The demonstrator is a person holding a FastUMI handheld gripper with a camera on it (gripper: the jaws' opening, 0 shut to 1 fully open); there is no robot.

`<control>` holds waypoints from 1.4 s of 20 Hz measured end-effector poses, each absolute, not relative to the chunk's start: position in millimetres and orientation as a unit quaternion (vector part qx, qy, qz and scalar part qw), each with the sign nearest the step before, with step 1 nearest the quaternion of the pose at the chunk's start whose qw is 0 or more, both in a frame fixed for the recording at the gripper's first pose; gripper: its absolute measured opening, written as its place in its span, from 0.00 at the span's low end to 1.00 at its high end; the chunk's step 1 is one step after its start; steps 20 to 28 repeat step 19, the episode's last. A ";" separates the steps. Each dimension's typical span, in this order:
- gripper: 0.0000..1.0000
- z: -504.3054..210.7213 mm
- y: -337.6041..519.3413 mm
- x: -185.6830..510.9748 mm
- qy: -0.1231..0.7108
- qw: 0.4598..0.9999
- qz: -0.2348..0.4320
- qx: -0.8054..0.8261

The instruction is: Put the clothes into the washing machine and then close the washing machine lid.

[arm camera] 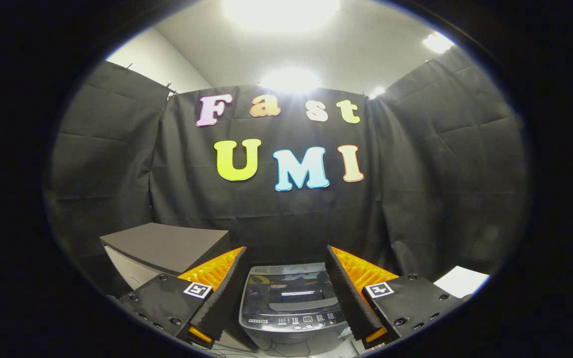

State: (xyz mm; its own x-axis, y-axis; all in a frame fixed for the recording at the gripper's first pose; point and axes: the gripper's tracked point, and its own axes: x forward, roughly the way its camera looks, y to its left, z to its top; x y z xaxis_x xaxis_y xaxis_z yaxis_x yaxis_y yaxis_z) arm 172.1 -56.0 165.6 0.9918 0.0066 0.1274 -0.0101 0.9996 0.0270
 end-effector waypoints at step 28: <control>0.96 123.2 -70.8 75.5 -0.066 0.997 0.021 0.021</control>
